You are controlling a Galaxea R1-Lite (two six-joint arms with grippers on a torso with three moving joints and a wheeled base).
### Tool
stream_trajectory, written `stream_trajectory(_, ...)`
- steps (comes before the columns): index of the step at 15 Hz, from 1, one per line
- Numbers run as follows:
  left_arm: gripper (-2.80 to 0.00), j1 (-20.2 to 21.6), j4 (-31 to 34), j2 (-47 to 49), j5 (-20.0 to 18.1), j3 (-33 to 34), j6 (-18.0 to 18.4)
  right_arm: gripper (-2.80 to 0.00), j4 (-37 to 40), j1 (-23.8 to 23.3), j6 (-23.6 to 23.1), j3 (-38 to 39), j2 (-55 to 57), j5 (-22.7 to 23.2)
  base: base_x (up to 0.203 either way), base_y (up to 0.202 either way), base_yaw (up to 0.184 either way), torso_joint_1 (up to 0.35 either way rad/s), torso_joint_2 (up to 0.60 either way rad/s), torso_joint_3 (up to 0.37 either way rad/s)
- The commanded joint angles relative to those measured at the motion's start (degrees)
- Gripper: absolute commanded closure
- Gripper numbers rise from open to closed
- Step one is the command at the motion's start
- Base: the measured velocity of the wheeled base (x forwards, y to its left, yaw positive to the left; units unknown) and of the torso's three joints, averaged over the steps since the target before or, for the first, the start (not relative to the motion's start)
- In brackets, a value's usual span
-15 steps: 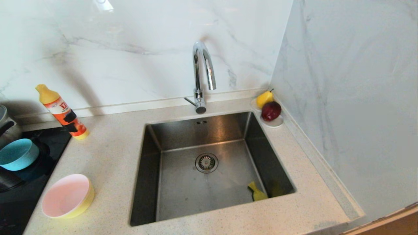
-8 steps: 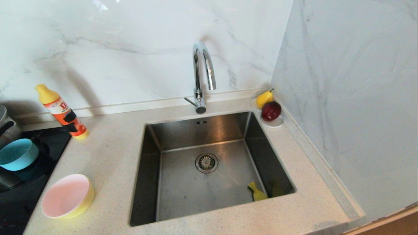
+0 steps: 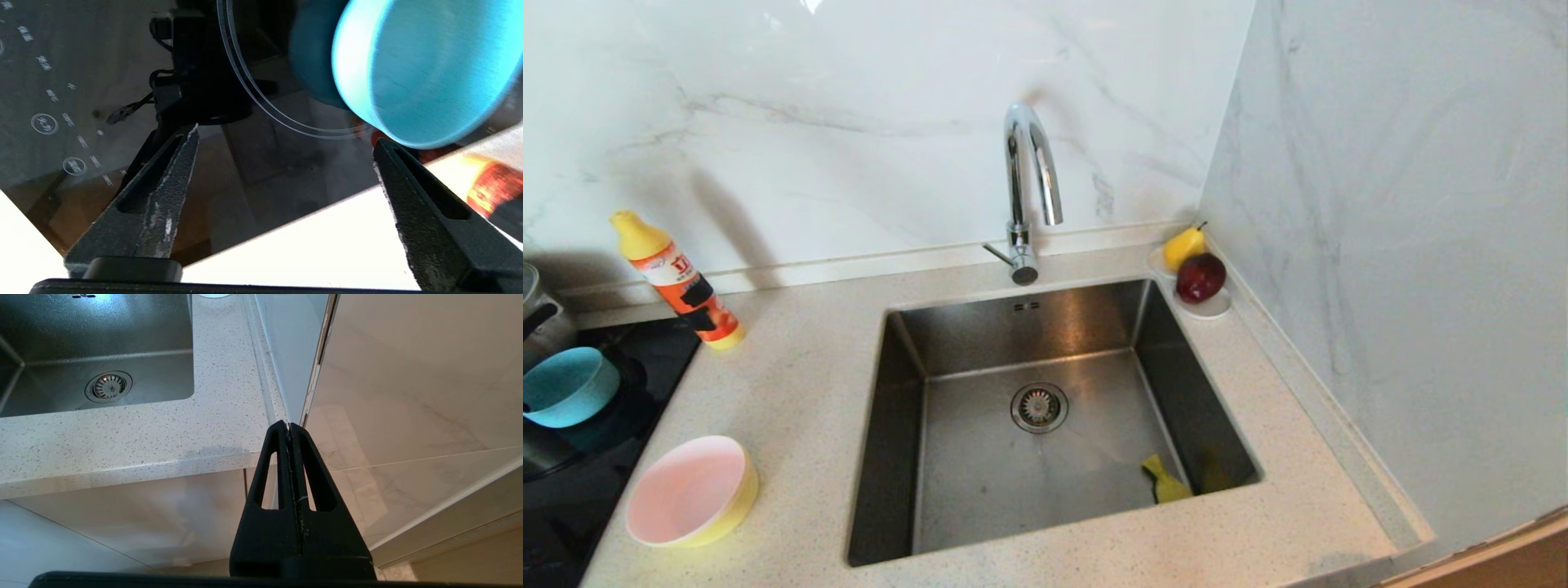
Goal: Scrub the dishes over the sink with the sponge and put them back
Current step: Place the bowl on the bowl
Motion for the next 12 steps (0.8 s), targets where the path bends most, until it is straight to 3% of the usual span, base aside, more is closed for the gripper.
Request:
stream_trajectory(1, -2.8, 0.5, 0.0, 1.5, -0.1, -0.2, -0.2, 0.0, 0.0, 0.0, 0.0, 0.0, 0.1, 0.0, 0.0, 0.0, 0.0, 0.0, 0.0, 0.0)
stream_trajectory(12, -2.8, 1.1, 0.1, 5.9, -0.1, -2.5, -0.3, 0.0, 0.0, 0.0, 0.0, 0.0, 0.0, 0.0, 0.0, 0.0, 0.0, 0.0, 0.0, 0.0)
